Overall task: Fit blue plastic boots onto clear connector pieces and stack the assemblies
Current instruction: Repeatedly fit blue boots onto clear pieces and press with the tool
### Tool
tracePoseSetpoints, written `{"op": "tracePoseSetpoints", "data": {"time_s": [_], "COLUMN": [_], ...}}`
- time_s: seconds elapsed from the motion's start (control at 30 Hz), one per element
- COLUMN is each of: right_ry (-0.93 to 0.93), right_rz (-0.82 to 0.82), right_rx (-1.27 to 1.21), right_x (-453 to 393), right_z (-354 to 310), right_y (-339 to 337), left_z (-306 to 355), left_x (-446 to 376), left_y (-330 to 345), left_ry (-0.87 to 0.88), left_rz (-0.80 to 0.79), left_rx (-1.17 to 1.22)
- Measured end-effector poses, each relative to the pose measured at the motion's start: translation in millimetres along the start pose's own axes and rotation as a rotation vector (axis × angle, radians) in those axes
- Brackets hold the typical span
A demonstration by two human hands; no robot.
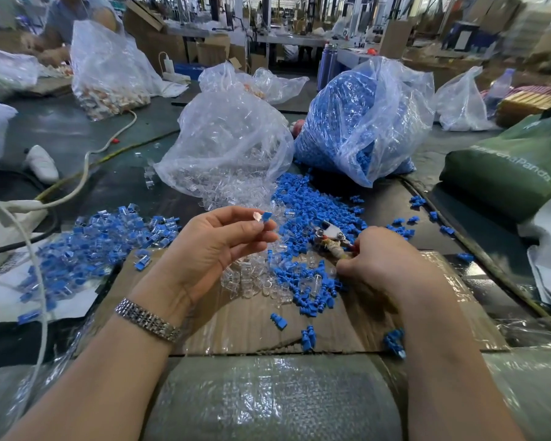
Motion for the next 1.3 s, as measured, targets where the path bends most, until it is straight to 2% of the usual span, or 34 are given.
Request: {"op": "tracePoseSetpoints", "data": {"time_s": [0.1,0.23,0.37,0.43,0.77,1.1,1.3], "right_ry": [-0.02,-0.131,-0.326,-0.39,-0.485,-0.48,-0.441], "right_rz": [0.043,0.021,-0.205,-0.261,-0.218,-0.195,-0.1], "right_rx": [-0.068,-0.421,-0.703,-0.68,-0.547,-0.542,-0.529], "right_x": [-1,8,30,36,45,42,38], "right_z": [3,-1,-31,-47,-81,-80,-87], "right_y": [-6,-19,-19,-17,-22,-16,-12], "left_z": [3,6,5,4,5,9,10], "left_x": [-1,-3,-5,-5,-7,-3,-3], "left_y": [-4,-7,-5,-3,3,6,5], "left_ry": [0.02,0.025,0.036,0.042,0.103,0.194,0.238], "left_rz": [0.03,0.044,0.032,0.025,-0.011,-0.017,0.027], "left_rx": [0.043,0.095,0.121,0.112,0.048,-0.15,-0.285]}}
Point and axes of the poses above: each hand's wrist, its own x-axis away from the middle knuckle, its own y-axis out of the palm, z = x × y, the point moved 8 cm from there along -x, towards the middle knuckle, and after that the axes turned 15 degrees about x, right-handed, at the moved point
